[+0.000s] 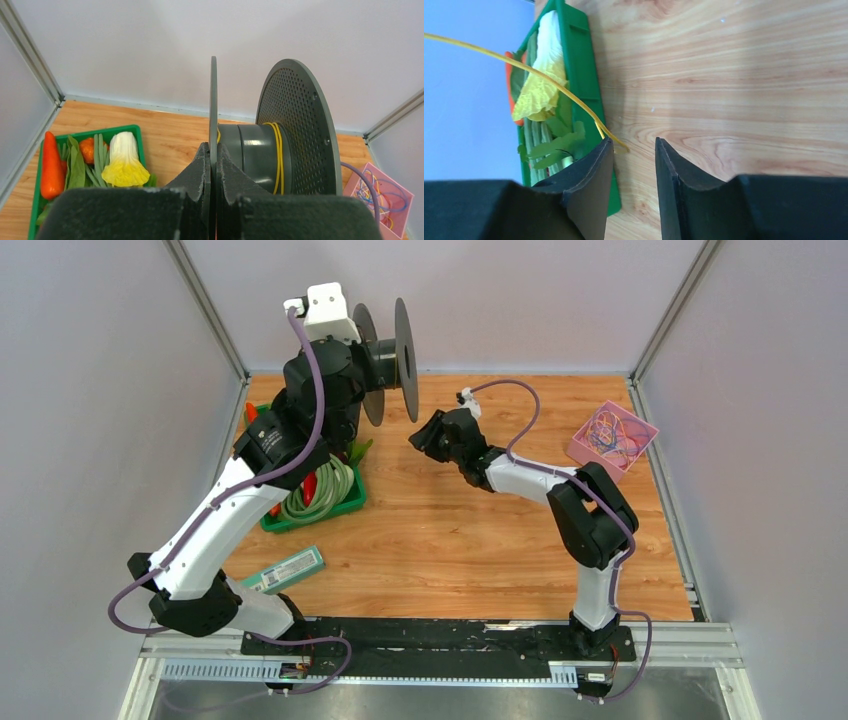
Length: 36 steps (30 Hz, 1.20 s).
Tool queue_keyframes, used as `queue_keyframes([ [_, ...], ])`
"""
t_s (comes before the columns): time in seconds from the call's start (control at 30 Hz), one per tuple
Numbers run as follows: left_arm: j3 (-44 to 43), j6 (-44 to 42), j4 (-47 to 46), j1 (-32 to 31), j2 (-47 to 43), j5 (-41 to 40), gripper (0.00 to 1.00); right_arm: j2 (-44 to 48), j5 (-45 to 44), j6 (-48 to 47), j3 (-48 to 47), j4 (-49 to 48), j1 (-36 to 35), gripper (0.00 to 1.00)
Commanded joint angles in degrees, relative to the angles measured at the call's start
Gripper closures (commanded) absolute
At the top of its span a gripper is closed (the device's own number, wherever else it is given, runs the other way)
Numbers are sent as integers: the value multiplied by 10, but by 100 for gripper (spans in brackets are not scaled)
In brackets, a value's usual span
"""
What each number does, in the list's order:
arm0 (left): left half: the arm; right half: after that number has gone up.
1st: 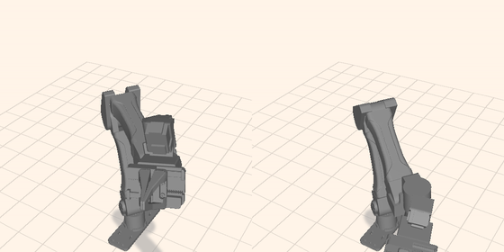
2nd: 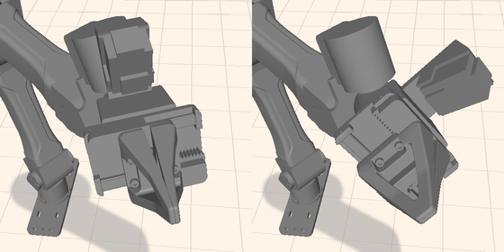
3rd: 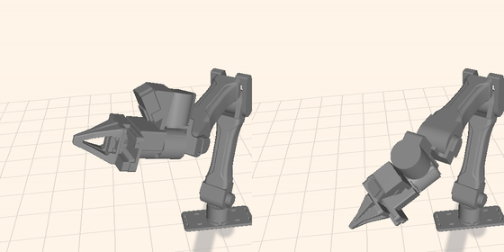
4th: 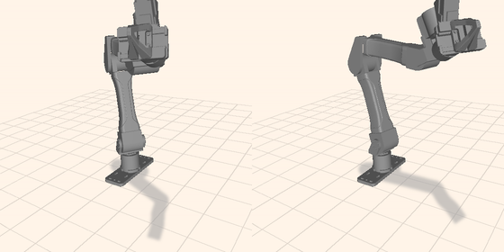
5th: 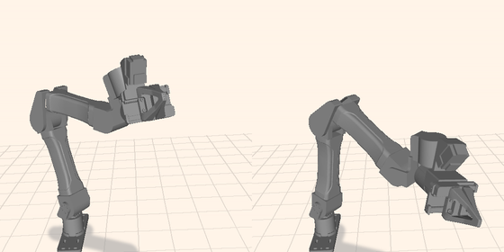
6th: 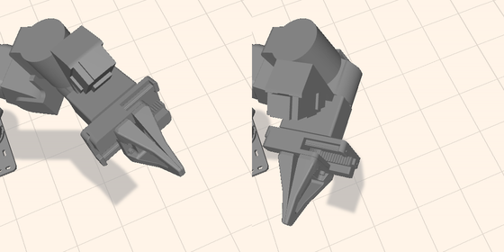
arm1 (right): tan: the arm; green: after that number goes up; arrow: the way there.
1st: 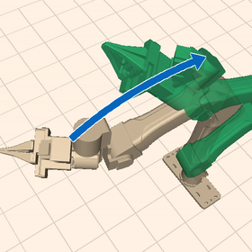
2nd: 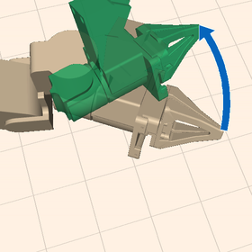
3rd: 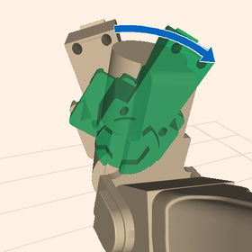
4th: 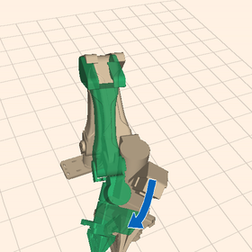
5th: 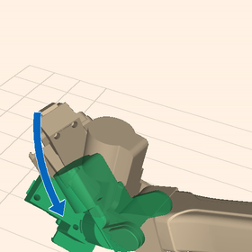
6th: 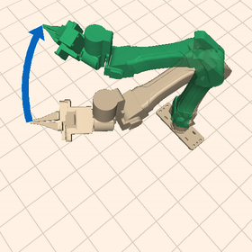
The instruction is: Wrap the cables
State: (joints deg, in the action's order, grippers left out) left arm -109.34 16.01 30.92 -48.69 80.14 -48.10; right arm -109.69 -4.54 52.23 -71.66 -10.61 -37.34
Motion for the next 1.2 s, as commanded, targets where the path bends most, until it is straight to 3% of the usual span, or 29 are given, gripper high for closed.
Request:
queue_keyframes([
  [0.0,-11,18,-46,4,-20,6,100,-8,12,-8,-23,-49,-1,62],
  [0.1,-16,21,-44,5,-18,8,100,-10,15,-5,-24,-50,-1,63],
  [0.3,-13,25,-39,10,-16,9,100,-9,26,-5,-23,-36,-1,86],
  [0.37,-13,27,-38,13,-16,8,100,-4,37,2,-13,-30,-1,82],
  [0.5,-13,29,-36,16,-13,11,100,10,69,2,17,-37,-1,61],
  [1.17,-9,25,-38,17,-12,13,100,55,93,9,57,-27,-1,65],
])
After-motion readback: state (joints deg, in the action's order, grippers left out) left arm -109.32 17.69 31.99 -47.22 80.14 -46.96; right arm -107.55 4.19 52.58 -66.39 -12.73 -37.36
